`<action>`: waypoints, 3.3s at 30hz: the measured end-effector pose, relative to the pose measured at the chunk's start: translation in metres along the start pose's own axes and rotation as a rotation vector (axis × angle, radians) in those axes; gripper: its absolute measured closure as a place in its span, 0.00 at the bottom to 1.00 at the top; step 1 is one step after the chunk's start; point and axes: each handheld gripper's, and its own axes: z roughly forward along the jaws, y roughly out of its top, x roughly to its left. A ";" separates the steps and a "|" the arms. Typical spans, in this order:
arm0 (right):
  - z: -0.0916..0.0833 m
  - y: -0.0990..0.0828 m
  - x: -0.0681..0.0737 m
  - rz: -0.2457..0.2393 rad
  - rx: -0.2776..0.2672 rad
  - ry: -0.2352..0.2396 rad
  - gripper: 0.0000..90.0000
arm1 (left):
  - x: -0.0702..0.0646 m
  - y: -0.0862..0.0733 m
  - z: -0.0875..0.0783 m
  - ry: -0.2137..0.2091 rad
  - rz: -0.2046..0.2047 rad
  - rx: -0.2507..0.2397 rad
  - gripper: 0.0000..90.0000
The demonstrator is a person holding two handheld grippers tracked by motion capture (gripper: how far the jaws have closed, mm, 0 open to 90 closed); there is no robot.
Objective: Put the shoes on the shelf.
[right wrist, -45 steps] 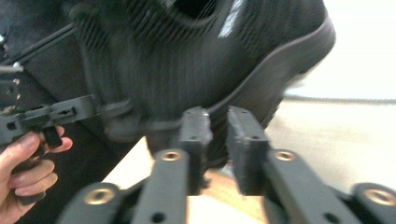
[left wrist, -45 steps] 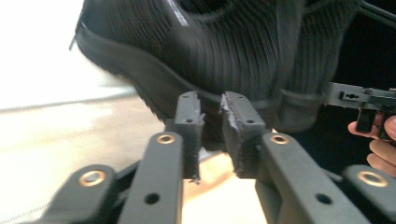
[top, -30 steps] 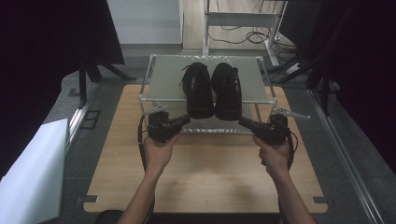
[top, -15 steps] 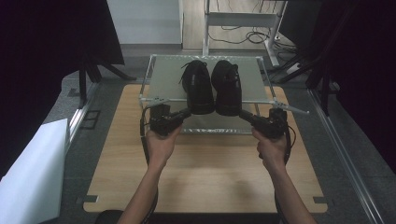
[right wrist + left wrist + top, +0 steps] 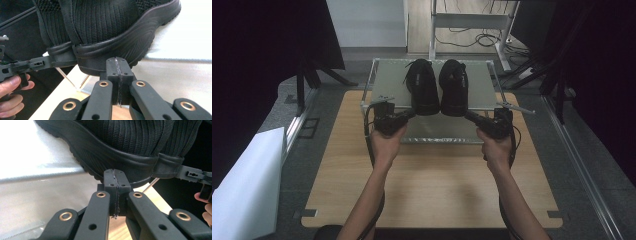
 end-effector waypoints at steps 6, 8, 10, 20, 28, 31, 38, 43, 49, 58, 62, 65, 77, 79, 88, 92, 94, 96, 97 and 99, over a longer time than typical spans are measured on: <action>0.013 0.005 -0.004 0.024 -0.001 -0.015 1.00 | 0.008 0.009 0.008 0.017 -0.003 -0.001 1.00; 0.012 0.008 -0.006 0.031 -0.009 -0.004 1.00 | 0.013 0.015 0.006 0.029 -0.017 -0.029 1.00; 0.012 0.013 -0.010 0.032 -0.028 -0.037 1.00 | 0.019 0.023 0.007 0.055 -0.033 -0.039 1.00; 0.038 0.028 -0.031 0.067 -0.008 -0.133 1.00 | 0.034 0.043 0.041 0.128 -0.046 0.013 1.00; 0.053 0.029 -0.031 0.067 0.007 -0.194 1.00 | 0.036 0.052 0.050 0.143 -0.024 0.042 1.00; 0.056 0.032 -0.031 0.057 0.012 -0.217 1.00 | 0.033 0.054 0.052 0.158 -0.004 0.057 1.00; 0.055 0.034 -0.032 0.003 0.018 -0.232 1.00 | 0.032 0.052 0.048 0.140 0.001 0.049 1.00; 0.041 0.035 -0.030 -0.022 -0.006 -0.197 0.89 | 0.026 0.045 0.036 0.150 0.034 0.014 0.94; 0.021 0.036 -0.027 -0.049 -0.029 -0.159 0.78 | 0.023 0.033 0.019 0.138 0.065 -0.018 0.79; 0.000 0.018 -0.024 -0.111 -0.002 -0.117 0.70 | 0.014 0.014 -0.006 0.106 0.137 -0.014 0.64; -0.010 0.009 -0.021 -0.126 0.000 -0.095 0.67 | 0.008 0.004 -0.017 0.092 0.159 -0.024 0.62; -0.017 0.003 -0.018 -0.138 0.003 -0.079 0.64 | 0.004 -0.007 -0.024 0.076 0.162 -0.017 0.59; -0.035 -0.025 -0.012 -0.224 0.070 -0.021 0.48 | 0.002 -0.045 -0.034 0.065 0.161 0.043 0.34; -0.039 -0.029 -0.012 -0.235 0.075 -0.011 0.43 | 0.002 -0.051 -0.037 0.070 0.167 0.058 0.30; -0.054 -0.050 -0.018 -0.236 0.109 0.000 0.23 | -0.004 -0.083 -0.050 0.143 0.252 0.129 0.15; -0.060 -0.062 -0.021 -0.243 0.133 -0.007 0.18 | -0.004 -0.096 -0.055 0.148 0.265 0.129 0.12; -0.063 -0.069 -0.023 -0.263 0.147 -0.014 0.16 | -0.002 -0.102 -0.057 0.143 0.268 0.134 0.10; -0.065 -0.075 -0.024 -0.282 0.161 -0.026 0.15 | 0.000 -0.109 -0.058 0.135 0.267 0.142 0.06; -0.066 -0.078 -0.025 -0.284 0.167 -0.028 0.15 | 0.001 -0.112 -0.059 0.130 0.264 0.143 0.05; -0.067 -0.085 -0.026 -0.287 0.175 -0.029 0.15 | 0.003 -0.120 -0.059 0.114 0.255 0.143 0.03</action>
